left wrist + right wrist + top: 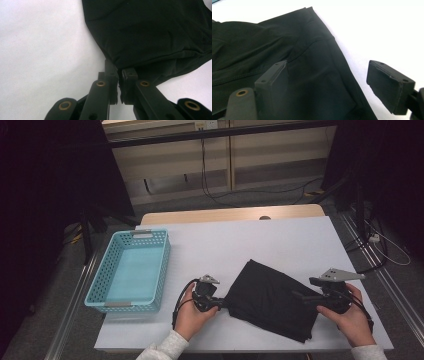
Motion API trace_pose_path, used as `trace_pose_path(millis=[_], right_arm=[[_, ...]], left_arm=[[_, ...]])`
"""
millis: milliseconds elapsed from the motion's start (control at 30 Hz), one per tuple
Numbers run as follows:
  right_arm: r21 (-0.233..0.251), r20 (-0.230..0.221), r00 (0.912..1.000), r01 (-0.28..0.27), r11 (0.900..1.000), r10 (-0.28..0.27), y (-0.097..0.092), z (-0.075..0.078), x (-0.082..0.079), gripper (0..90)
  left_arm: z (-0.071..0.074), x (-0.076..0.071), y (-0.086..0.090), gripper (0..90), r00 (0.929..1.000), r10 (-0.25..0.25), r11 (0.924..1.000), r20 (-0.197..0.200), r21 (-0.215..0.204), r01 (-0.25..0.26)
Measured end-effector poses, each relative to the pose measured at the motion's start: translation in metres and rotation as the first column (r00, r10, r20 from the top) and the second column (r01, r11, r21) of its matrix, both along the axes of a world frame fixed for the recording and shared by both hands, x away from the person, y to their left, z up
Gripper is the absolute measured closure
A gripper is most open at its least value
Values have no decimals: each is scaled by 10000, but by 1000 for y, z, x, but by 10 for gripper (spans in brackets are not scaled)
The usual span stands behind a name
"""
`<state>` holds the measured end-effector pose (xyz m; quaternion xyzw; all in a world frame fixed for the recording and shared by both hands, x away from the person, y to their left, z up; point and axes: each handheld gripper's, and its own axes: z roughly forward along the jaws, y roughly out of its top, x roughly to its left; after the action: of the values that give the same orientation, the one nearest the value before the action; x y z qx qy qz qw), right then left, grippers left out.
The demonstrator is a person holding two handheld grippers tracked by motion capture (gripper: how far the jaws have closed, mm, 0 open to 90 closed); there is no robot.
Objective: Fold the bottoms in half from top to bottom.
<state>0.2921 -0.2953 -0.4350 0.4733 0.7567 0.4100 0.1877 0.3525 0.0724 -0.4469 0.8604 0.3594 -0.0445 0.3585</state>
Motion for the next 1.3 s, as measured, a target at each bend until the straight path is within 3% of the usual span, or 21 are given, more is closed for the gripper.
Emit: trace_pose_path(millis=[300, 833, 1300], right_arm=[[29, -2, 9999, -106, 9999, 106, 1, -1, 0, 177], [-7, -84, 9996, -260, 9997, 260, 1, -3, 0, 177], [26, -53, 10000, -55, 10000, 55, 2, -3, -2, 176]], left_arm=[[0, 7, 5, 862, 9997, 97, 9999, -219, -126, -100], [1, 34, 31, 863, 9960, 881, 9960, -148, -146, -883], [5, 52, 41, 862, 9906, 1368, 9906, 29, -51, -1368]])
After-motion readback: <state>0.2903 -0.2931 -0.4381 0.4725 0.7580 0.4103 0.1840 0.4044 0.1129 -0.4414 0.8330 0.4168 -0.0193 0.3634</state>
